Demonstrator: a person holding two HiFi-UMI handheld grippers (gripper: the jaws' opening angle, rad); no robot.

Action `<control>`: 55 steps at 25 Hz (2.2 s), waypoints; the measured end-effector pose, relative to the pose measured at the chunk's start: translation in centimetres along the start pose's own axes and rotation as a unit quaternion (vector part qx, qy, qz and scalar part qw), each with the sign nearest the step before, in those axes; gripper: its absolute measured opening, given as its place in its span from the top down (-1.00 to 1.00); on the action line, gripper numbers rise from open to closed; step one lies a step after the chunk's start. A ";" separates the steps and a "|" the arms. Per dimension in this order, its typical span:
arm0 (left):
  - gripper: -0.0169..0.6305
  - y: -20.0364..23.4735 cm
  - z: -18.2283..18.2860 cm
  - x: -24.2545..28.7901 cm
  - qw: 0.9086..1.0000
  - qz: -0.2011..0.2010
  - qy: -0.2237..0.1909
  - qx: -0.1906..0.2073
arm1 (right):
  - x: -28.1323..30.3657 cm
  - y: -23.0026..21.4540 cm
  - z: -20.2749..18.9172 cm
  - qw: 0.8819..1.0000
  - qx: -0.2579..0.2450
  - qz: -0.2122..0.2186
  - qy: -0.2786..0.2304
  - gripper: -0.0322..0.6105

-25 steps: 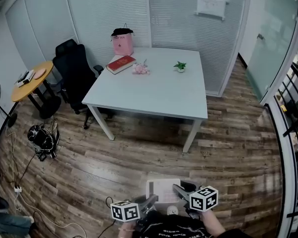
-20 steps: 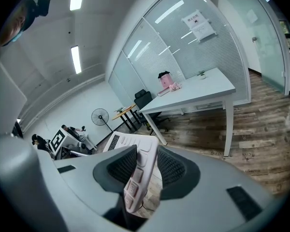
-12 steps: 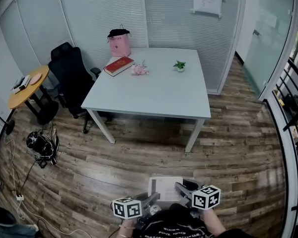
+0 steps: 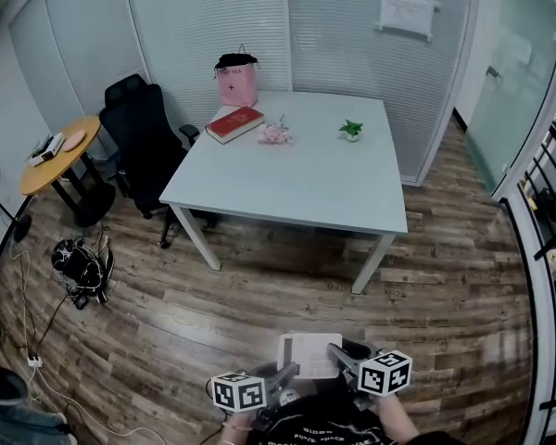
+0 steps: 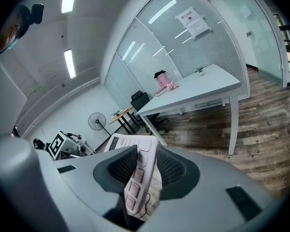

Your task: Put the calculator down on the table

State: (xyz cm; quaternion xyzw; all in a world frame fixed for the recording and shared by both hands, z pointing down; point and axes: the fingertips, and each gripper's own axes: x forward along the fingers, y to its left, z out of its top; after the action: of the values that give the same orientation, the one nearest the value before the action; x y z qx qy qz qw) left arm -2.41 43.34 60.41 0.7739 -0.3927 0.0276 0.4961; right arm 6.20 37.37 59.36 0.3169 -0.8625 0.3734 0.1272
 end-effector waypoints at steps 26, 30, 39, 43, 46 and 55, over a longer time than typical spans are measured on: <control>0.68 1.8 17.8 15.3 0.994 0.065 -0.074 -0.046 | 9.7 -13.8 18.9 0.995 -0.046 0.074 0.052 0.48; 0.68 1.7 19.3 17.6 0.993 0.068 -0.080 -0.055 | 10.2 -15.6 20.9 0.994 -0.052 0.079 0.054 0.48; 0.68 2.9 22.1 20.0 0.994 0.066 -0.066 -0.055 | 12.0 -18.0 23.1 0.996 -0.049 0.063 0.047 0.48; 0.67 4.1 24.3 21.4 0.997 0.051 -0.046 -0.047 | 13.2 -19.3 24.6 0.998 -0.034 0.043 0.029 0.48; 0.68 5.1 26.7 23.0 0.998 0.036 -0.024 -0.037 | 14.5 -20.7 26.3 0.999 -0.025 0.023 0.020 0.48; 0.68 9.4 36.2 26.0 0.999 0.014 0.042 0.014 | 20.9 -23.7 32.4 0.999 0.026 -0.017 -0.014 0.47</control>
State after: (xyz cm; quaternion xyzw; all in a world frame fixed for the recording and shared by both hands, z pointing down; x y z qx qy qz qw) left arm -3.01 -2.18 60.34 0.7734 -0.3823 0.0725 0.5005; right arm 5.96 -7.85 59.95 0.3398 -0.8490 0.3885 0.1128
